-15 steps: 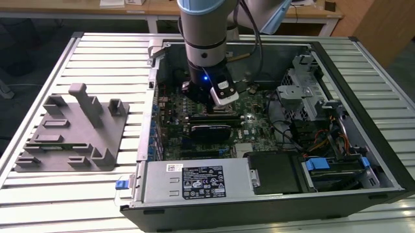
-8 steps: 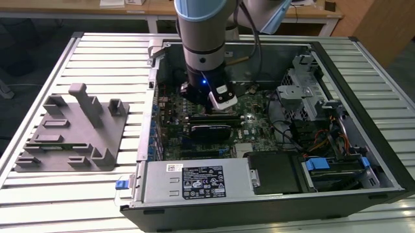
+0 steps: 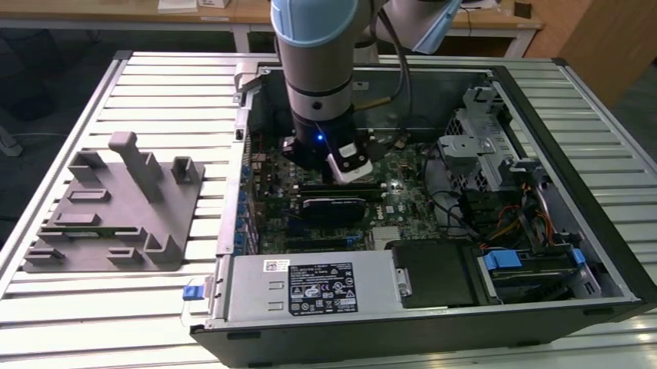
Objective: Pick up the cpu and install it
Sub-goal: 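Install the second cpu locking lever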
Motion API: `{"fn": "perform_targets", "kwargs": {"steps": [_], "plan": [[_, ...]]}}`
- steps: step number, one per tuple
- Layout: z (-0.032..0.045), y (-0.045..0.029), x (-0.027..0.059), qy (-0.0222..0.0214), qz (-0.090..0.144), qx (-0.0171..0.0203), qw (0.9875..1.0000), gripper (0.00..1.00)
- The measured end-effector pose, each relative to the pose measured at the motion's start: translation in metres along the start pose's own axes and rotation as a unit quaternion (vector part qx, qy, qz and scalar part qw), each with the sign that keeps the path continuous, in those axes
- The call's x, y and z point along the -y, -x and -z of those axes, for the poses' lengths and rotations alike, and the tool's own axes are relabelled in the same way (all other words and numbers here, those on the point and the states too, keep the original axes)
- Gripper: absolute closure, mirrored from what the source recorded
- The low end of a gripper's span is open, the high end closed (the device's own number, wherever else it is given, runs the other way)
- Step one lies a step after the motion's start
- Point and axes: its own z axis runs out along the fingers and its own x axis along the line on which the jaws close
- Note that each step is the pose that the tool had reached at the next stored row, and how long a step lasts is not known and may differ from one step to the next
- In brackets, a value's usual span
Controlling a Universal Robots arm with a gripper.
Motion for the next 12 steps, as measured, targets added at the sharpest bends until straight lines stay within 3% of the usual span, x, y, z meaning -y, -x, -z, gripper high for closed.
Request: {"fn": "perform_targets", "kwargs": {"steps": [4,9,12], "plan": [[-0.0022,-0.0019,0.0032,0.0137,0.001,-0.0021,0.9999,0.89],[-0.0046,-0.0031,0.0071,0.0261,0.003,-0.004,0.9996,0.89],[-0.0057,-0.0037,0.0098,0.0388,0.002,-0.0057,0.9992,0.89]]}}
